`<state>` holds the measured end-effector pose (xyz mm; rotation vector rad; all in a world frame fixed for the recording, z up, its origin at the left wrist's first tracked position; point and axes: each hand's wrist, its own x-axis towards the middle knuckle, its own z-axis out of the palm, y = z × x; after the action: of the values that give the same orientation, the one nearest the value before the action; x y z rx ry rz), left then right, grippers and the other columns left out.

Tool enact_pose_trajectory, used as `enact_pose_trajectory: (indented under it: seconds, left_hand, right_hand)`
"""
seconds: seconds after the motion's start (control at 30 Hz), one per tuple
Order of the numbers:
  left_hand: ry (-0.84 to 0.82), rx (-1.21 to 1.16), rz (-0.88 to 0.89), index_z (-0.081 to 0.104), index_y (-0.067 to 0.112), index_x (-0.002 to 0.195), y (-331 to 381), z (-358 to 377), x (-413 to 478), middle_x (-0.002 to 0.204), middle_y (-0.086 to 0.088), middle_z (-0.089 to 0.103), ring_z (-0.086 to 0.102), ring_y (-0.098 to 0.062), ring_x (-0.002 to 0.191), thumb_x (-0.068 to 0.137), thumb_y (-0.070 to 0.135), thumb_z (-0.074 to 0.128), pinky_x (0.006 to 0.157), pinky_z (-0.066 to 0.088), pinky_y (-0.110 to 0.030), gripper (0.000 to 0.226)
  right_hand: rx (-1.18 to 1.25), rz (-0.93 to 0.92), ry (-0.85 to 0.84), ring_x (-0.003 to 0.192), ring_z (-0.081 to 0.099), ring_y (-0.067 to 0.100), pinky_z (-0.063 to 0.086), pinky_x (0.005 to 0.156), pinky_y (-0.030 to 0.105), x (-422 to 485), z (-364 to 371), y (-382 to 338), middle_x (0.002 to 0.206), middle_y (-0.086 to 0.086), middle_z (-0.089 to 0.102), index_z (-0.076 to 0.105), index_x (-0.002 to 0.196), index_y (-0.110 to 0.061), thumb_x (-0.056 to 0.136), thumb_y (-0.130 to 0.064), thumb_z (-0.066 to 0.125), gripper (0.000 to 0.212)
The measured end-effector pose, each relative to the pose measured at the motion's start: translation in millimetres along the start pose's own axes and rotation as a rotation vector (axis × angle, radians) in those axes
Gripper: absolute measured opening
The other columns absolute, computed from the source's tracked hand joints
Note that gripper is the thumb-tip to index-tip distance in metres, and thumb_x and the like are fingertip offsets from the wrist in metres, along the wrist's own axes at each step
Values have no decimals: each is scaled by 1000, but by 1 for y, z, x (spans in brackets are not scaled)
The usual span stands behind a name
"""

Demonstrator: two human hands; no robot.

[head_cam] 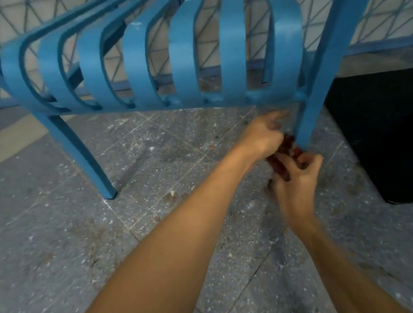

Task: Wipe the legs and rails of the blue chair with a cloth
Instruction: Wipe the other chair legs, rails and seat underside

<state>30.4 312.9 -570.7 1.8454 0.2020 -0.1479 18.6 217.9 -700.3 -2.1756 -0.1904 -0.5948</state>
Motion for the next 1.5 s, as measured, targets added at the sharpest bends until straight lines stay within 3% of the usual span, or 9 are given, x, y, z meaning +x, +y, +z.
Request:
enact_pose_trajectory:
  seconds: [0.13,0.33,0.47,0.63,0.77,0.93,1.27,1.4,1.5]
  left_hand:
    - [30,-123,87,58,-6,123,12,-10,-7,125,-19,61,54,-18,115,82,-18,43,91,43,-16,45]
    - [58,-447,-86,54,18,124,6,-34,-26,122,-1,62,56,-14,105,90,8,57,88,46,-31,36]
    - [141,-979,-136,49,20,115,-6,-79,-44,116,1,61,60,-17,105,88,6,58,85,49,-39,32]
    - [287,-1101,-154,52,19,120,-9,-128,-62,126,1,57,57,-16,109,88,-3,51,86,48,-37,39]
    - [289,-960,-220,54,17,124,-7,-143,-66,126,4,57,57,-15,103,89,-5,46,82,49,-35,43]
    - [348,-863,-255,55,13,128,-9,-163,-68,126,1,61,59,-14,102,92,2,47,79,50,-32,38]
    - [387,-860,-245,56,15,106,-13,-164,-67,122,-5,60,59,-16,98,88,-4,47,78,50,-31,28]
    - [419,-943,-229,56,14,93,-12,-172,-65,121,-4,58,58,-17,101,85,-8,45,79,50,-34,26]
    - [410,-976,-210,53,16,86,-11,-166,-62,113,-2,58,57,-16,106,83,-12,40,86,48,-39,31]
  right_hand:
    - [3,-157,208,95,37,6,32,84,3,50,-16,-37,107,4,29,68,109,-14,78,1,61,35]
    - [-140,-177,105,98,45,28,50,75,33,62,-28,-35,112,22,38,67,109,-17,77,-4,61,36]
    - [-218,-162,30,97,48,30,52,72,37,79,-42,-25,115,19,37,67,107,-16,82,-13,64,25]
    - [-169,49,1,96,50,32,47,85,33,107,-65,-40,118,19,41,71,104,-12,85,-16,62,21]
    - [243,386,33,101,56,28,48,94,37,110,-60,-59,102,12,62,68,108,-18,78,-19,61,31]
    - [1240,843,-8,109,60,33,59,68,44,96,-33,-113,124,20,55,40,132,-6,86,13,37,51]
    - [1370,929,-212,104,62,33,59,63,38,71,-24,-185,122,22,58,42,130,2,89,16,38,43]
    - [1393,826,267,102,63,24,57,78,49,80,-46,-165,125,11,52,39,128,-10,84,19,41,53]
    - [1323,808,366,108,58,23,57,78,50,86,-43,-159,130,6,45,36,127,-15,86,17,38,53]
